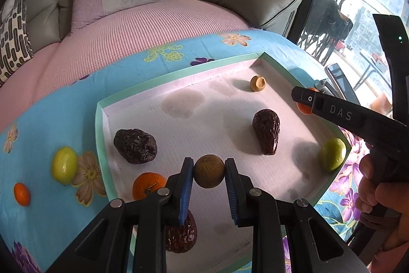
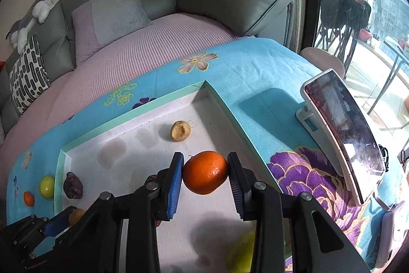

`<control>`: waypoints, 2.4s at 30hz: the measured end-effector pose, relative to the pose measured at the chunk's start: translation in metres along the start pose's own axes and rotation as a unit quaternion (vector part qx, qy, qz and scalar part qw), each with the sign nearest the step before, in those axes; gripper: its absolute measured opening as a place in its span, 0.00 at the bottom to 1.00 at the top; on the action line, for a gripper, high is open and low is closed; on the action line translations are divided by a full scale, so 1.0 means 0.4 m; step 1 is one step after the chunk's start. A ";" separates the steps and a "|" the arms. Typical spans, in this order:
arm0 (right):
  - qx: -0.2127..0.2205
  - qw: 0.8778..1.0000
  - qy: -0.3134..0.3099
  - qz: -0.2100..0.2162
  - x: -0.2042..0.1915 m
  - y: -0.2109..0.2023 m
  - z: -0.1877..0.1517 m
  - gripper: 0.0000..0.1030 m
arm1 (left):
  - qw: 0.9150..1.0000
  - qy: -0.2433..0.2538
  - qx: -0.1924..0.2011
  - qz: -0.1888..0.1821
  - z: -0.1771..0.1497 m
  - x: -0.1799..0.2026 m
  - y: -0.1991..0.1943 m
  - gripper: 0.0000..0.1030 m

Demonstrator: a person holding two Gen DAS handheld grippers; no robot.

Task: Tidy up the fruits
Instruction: 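Carry the tangerine in the right tool while the left tool carries the brown fruit over the tray, then open the right tool to drop the tangerine while the left tool releases the brown fruit in the tray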

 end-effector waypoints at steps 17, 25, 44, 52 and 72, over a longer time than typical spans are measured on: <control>-0.034 0.999 -0.016 -0.002 -0.008 0.064 -0.022 0.36 | 0.999 0.007 -0.032 0.009 -0.010 0.007 0.064 0.26; -0.045 0.999 -0.016 -0.007 -0.006 0.074 -0.028 0.36 | 0.999 0.010 -0.041 0.008 -0.022 0.014 0.073 0.26; -0.055 0.998 -0.020 -0.015 -0.010 0.075 -0.031 0.36 | 0.999 0.018 -0.046 0.019 -0.026 0.014 0.060 0.27; -0.055 0.998 -0.020 -0.010 -0.018 0.063 -0.031 0.47 | 0.999 0.016 -0.038 0.023 -0.023 0.012 0.029 0.35; -0.052 0.997 -0.050 -0.014 -0.082 0.034 -0.041 0.77 | 0.989 -0.065 -0.019 0.134 -0.029 -0.139 -0.032 0.95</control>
Point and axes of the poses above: each gripper's, at about its wrist camera, not at the fingertips, and y roughly the way its jaws point, x to its right, z to its top, the point moved 2 cm from there along y, roughly the way its jaws point, and after that the axes turned 14 degrees about z, right-handed, at the moved point
